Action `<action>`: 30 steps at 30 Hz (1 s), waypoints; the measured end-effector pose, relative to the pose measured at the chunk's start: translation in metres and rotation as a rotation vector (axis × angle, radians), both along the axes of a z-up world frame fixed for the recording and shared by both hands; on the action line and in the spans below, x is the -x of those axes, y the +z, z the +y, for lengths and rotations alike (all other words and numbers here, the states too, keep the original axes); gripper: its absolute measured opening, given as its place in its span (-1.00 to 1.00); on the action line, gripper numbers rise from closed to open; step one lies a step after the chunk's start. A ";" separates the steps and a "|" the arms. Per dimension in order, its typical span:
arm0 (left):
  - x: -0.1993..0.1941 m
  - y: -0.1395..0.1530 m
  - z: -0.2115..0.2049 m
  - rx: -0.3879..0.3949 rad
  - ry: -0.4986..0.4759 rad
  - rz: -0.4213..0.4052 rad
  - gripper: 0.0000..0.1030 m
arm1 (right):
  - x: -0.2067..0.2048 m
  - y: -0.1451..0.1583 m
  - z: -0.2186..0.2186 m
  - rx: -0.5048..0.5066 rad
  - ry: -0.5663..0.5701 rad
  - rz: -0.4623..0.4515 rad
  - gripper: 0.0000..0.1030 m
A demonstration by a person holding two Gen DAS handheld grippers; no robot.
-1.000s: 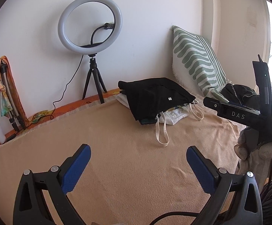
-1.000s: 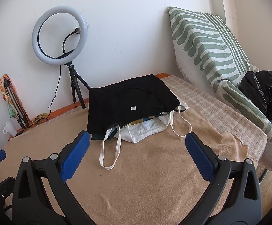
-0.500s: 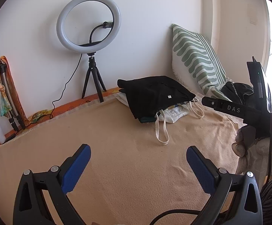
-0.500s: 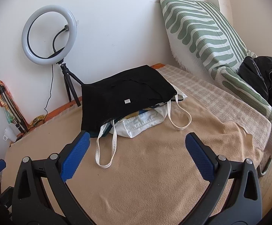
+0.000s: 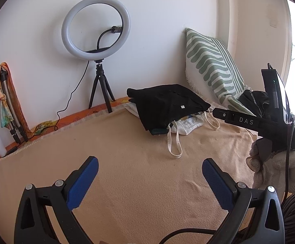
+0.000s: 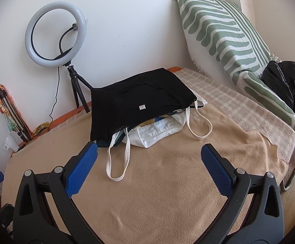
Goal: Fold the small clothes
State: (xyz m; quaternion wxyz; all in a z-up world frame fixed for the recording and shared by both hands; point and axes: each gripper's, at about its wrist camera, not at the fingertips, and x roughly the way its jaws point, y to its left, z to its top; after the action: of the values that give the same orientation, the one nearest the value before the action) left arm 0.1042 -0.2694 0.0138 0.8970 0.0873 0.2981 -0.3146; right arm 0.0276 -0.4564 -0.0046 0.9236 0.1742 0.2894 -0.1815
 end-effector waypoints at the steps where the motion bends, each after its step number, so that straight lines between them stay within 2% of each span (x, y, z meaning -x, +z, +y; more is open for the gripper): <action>1: 0.000 0.000 0.000 0.000 0.000 0.000 0.99 | 0.001 -0.001 0.000 -0.007 -0.002 -0.001 1.00; 30: 0.007 0.001 -0.004 0.010 -0.012 0.011 0.99 | 0.003 -0.006 -0.001 -0.041 0.015 0.012 1.00</action>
State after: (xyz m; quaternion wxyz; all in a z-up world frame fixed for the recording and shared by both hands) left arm 0.0977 -0.2737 0.0148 0.8940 0.0827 0.3007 -0.3217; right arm 0.0250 -0.4575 -0.0105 0.9193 0.1900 0.3001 -0.1696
